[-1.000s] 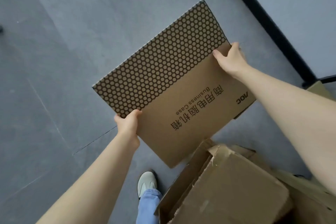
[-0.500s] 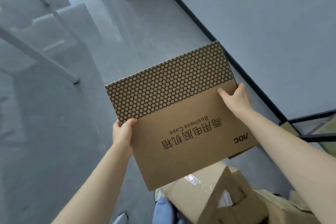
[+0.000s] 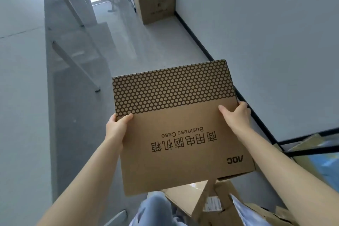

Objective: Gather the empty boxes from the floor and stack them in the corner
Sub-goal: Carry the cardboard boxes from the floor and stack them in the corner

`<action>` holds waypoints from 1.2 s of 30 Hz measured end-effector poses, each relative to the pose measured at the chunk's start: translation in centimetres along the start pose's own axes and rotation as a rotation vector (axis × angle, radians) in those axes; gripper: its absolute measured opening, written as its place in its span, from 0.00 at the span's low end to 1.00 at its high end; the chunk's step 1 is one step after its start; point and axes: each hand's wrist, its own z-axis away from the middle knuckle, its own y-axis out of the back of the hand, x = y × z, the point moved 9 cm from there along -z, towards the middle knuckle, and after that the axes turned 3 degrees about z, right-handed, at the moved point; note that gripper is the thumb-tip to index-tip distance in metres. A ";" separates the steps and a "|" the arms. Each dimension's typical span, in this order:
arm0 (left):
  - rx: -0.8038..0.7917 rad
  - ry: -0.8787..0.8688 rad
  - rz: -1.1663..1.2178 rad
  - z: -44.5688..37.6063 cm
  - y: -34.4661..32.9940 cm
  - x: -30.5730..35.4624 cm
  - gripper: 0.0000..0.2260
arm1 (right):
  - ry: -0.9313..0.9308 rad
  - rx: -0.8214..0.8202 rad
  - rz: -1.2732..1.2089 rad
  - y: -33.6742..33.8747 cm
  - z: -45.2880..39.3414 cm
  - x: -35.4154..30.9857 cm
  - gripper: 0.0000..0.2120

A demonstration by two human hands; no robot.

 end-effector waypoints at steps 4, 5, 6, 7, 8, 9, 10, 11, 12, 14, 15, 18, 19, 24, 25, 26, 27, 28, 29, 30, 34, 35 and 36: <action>-0.009 -0.052 -0.003 -0.6 0.6 2.7 0.25 | -0.024 0.010 -0.015 -0.2 0.6 -1.6 0.37; -0.007 -0.068 -0.005 -0.9 0.7 3.7 0.27 | -0.024 0.015 -0.027 -0.3 0.3 -2.4 0.37; -0.008 -0.077 -0.005 -1.6 0.9 4.5 0.29 | -0.019 0.017 -0.036 -0.5 0.0 -3.3 0.37; -0.013 -0.085 -0.004 -2.4 0.9 5.5 0.29 | -0.012 0.020 -0.033 -0.9 -0.5 -4.4 0.38; -0.027 -0.092 -0.008 -3.7 0.8 6.4 0.27 | -0.012 0.021 -0.027 -1.4 -1.2 -5.7 0.38; -0.043 -0.099 -0.016 -4.6 0.5 7.2 0.26 | -0.019 0.017 -0.019 -1.8 -1.7 -6.6 0.38; -0.049 -0.100 -0.020 -6.0 0.4 8.0 0.25 | -0.025 0.019 -0.014 -2.3 -2.4 -7.9 0.38; -0.057 -0.102 -0.020 -7.5 0.2 9.1 0.25 | -0.026 0.025 -0.010 -3.0 -3.2 -9.3 0.38; -0.063 -0.096 -0.021 -9.5 0.2 10.3 0.26 | -0.027 0.034 -0.010 -3.8 -4.1 -11.1 0.38; -0.078 -0.099 -0.027 -13.1 0.4 13.0 0.28 | -0.030 0.048 -0.011 -5.5 -5.9 -15.0 0.38; -0.078 -0.097 -0.038 -15.0 0.7 14.5 0.28 | -0.035 0.052 -0.004 -6.3 -6.8 -17.1 0.39; -0.044 -0.078 -0.063 -20.5 2.5 19.2 0.31 | -0.042 0.013 0.000 -9.7 -9.4 -24.0 0.39; -0.042 -0.076 -0.064 -22.2 3.1 21.1 0.32 | -0.039 0.003 -0.008 -10.7 -10.3 -26.5 0.39; -0.034 -0.096 -0.057 -28.1 4.6 28.4 0.32 | -0.030 -0.019 -0.043 -13.6 -13.5 -35.8 0.39; -0.035 -0.114 -0.063 -29.2 4.6 29.9 0.33 | -0.023 -0.022 -0.053 -14.1 -14.2 -37.4 0.39; -0.034 -0.121 -0.062 -30.4 4.6 31.4 0.35 | -0.024 -0.020 -0.057 -14.6 -15.1 -38.9 0.39; -0.036 -0.122 -0.057 -32.0 4.4 33.0 0.38 | -0.028 -0.010 -0.060 -15.1 -16.4 -40.4 0.39; -0.038 -0.118 -0.061 -33.0 4.2 33.9 0.40 | -0.026 -0.008 -0.061 -15.2 -17.1 -41.4 0.39; -0.045 -0.126 -0.057 -33.7 3.9 34.9 0.40 | -0.023 -0.007 -0.065 -15.3 -17.8 -42.3 0.39; -0.054 -0.138 -0.055 -34.8 3.3 36.2 0.39 | -0.020 -0.005 -0.064 -15.6 -19.0 -43.3 0.39; -0.055 -0.158 -0.043 -39.3 0.3 40.7 0.32 | -0.020 0.005 -0.063 -16.3 -24.0 -47.1 0.40; -0.052 -0.163 -0.041 -40.3 -0.5 41.8 0.32 | -0.022 0.002 -0.059 -16.5 -25.2 -48.0 0.40; -0.047 -0.162 -0.037 -41.8 -1.5 43.1 0.32 | -0.024 -0.005 -0.054 -16.9 -26.9 -49.2 0.40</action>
